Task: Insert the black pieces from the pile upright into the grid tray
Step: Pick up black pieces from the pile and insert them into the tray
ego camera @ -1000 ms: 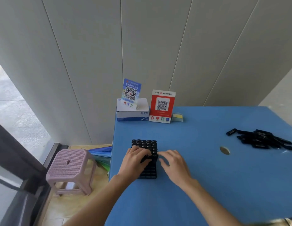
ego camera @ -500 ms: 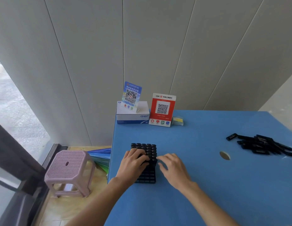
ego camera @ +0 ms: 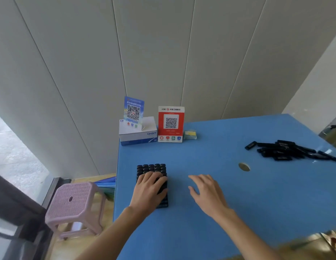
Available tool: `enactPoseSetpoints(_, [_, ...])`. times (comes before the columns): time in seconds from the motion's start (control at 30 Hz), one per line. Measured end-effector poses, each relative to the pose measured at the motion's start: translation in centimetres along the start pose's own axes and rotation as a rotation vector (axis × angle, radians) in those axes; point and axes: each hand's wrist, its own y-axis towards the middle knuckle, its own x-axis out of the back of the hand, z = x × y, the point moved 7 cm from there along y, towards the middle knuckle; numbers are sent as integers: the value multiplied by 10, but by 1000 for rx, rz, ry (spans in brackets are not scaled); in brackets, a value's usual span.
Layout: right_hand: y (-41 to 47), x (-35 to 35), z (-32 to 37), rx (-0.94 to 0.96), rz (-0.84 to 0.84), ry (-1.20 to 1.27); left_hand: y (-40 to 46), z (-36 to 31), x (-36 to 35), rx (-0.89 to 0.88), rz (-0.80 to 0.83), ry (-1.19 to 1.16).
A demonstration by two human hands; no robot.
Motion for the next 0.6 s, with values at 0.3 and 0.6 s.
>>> enactPoseSetpoints(0.3, [-49, 63, -112, -45, -24, -19, 29, -105, -39, 1, 42, 58])
enactPoseSetpoints(0.6, [-136, 132, -277, -175, -15, -119, 53, -251, -115, -17, 78, 60])
